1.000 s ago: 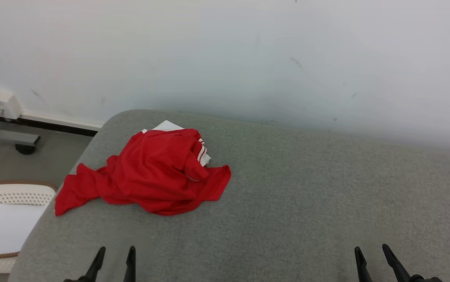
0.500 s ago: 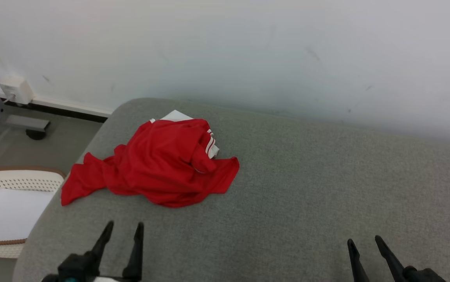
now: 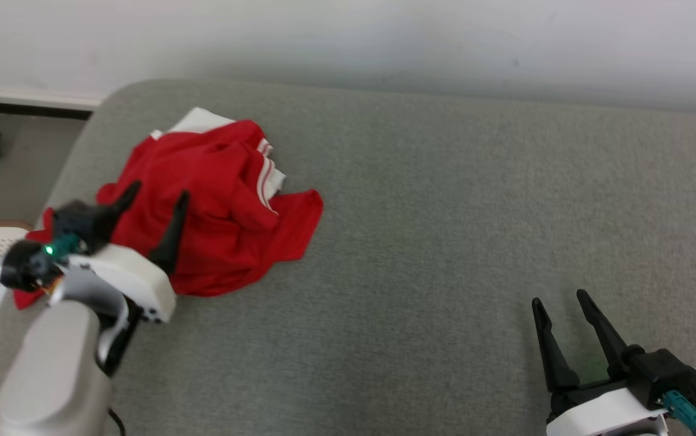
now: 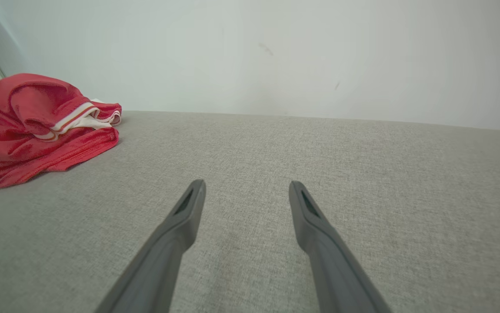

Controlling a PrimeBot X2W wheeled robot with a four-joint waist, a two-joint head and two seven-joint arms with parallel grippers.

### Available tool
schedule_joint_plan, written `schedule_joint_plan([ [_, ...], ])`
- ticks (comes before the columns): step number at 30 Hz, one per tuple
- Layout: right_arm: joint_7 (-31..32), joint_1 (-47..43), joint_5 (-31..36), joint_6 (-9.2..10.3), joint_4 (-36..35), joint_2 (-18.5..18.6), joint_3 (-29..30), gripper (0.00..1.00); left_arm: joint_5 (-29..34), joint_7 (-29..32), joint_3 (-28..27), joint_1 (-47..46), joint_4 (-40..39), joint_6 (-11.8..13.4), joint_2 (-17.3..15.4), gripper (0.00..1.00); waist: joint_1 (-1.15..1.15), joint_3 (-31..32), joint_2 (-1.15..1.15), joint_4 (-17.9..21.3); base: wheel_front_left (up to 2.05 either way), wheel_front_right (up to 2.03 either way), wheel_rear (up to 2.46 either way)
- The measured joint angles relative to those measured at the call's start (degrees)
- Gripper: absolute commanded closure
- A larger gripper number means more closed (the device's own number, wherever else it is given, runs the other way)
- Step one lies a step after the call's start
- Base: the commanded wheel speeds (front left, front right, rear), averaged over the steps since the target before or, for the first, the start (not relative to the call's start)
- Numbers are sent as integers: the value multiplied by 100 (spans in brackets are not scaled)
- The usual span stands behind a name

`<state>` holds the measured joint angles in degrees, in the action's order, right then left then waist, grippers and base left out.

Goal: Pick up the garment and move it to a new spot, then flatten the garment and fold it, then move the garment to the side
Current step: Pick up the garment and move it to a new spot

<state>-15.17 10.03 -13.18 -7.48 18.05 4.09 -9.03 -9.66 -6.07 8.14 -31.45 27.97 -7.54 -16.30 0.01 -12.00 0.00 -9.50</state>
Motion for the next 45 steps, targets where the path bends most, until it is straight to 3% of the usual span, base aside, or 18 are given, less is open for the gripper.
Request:
schedule_joint_plan([
  [5,0,162,0,0,10,18,-3,0,-223,632,170,-603,439,0,-475,0,0,-415,0,240,0,0,0],
  [14,0,331,-1,0,51,3,-47,0,-1070,1517,664,-952,1055,0,-708,0,0,-740,0,617,0,0,0],
  [15,0,343,-2,0,56,0,-55,0,-1147,1570,720,-955,1113,0,-719,15,0,-741,0,638,0,0,0],
  [16,0,349,-9,0,65,-4,-66,0,-1221,1617,761,-961,1173,0,-731,76,0,-733,0,655,0,0,0],
  [17,0,352,-12,0,76,-11,-71,0,-1278,1645,783,-967,1245,0,-749,100,0,-717,0,669,0,0,0],
  [27,0,209,-45,0,133,-51,29,0,-1629,1505,730,-925,1344,7,-1039,100,-1,-340,0,745,0,0,0],
  [30,0,90,-55,0,163,-57,71,0,-1659,1381,603,-918,1105,130,-1163,100,-1,-138,0,734,0,0,0],
  [37,0,-108,-75,0,210,-80,56,0,-1671,1373,457,-910,157,308,-1414,100,-1,361,0,666,0,0,0],
  [45,-1,-288,-103,0,230,-100,26,0,-1895,1780,415,-812,-1340,379,-1485,100,-1,747,0,727,0,0,0],
])
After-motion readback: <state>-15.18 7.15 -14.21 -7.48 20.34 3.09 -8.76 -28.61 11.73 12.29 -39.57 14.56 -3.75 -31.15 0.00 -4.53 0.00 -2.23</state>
